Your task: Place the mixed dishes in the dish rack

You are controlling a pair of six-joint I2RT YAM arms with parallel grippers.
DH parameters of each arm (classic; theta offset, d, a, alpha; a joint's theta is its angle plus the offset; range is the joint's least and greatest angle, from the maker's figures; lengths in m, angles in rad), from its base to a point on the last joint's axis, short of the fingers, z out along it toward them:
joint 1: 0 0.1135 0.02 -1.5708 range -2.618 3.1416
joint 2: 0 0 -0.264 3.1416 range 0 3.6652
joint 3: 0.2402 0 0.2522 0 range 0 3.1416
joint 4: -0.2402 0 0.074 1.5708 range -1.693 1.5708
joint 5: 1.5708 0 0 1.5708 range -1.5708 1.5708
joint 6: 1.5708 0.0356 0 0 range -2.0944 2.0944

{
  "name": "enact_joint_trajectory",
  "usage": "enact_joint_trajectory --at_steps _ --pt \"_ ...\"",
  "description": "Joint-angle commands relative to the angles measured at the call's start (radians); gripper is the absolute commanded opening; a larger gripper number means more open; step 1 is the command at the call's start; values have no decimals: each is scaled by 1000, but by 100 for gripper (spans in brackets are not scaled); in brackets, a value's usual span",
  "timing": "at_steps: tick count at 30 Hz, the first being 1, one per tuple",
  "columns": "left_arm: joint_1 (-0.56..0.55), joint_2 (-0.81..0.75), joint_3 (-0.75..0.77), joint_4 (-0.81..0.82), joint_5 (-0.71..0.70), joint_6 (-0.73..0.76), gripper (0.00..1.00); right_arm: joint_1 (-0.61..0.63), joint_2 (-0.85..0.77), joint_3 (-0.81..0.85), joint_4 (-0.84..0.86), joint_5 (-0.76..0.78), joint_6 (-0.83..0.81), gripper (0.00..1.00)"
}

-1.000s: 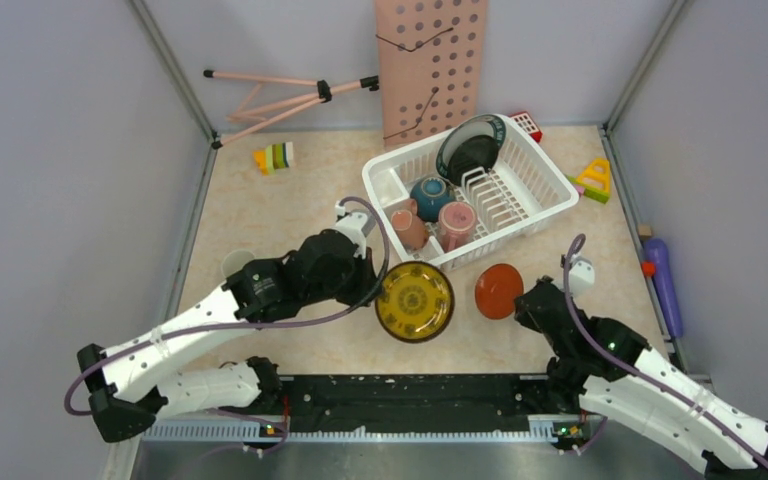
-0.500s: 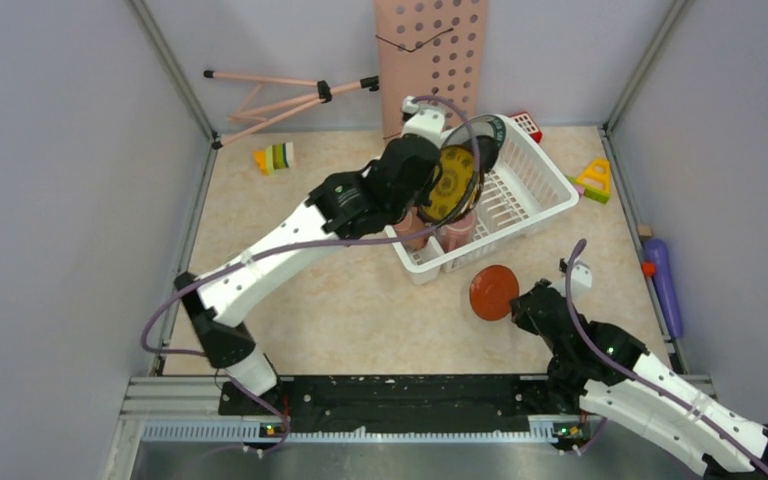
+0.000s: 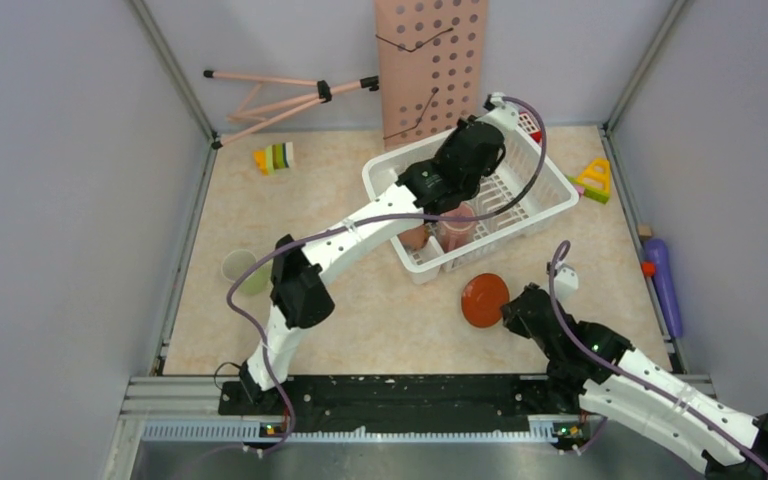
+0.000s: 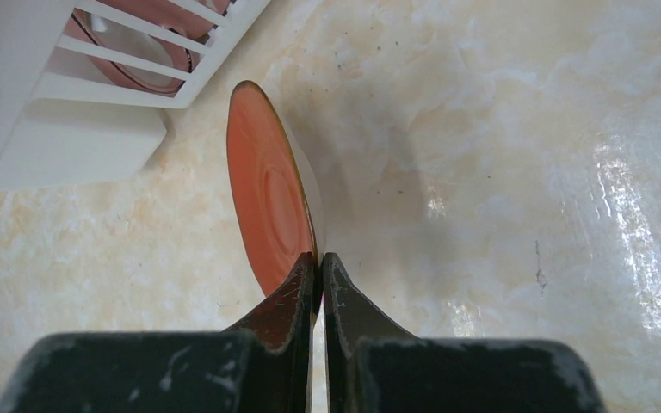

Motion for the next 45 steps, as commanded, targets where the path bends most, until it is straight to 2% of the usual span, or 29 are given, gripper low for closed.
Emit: enact_joint_trajectory --at_steps 1,7,15,19,30,38,42,44,45 --pt "9 54 41 346 -58 239 0 -1 26 37 75 19 -2 0" --pt "10 135 36 518 -17 349 0 -2 25 53 55 38 -9 0" --pt "12 220 -49 763 8 509 0 -2 -13 56 46 29 -37 0" --pt "18 280 -14 751 26 529 0 -3 -14 56 47 21 -43 0" --pt "28 360 -43 746 56 542 0 -4 -15 62 43 31 -43 0" --pt "29 356 -82 707 92 451 0 -4 -14 63 42 39 -45 0" --pt "40 345 -80 647 150 366 0 -6 -10 76 34 54 -55 0" --pt "48 344 -68 630 134 310 0 -6 -5 97 11 69 -56 0" --pt "53 346 -53 608 127 281 8 -6 4 109 -8 78 -53 0"
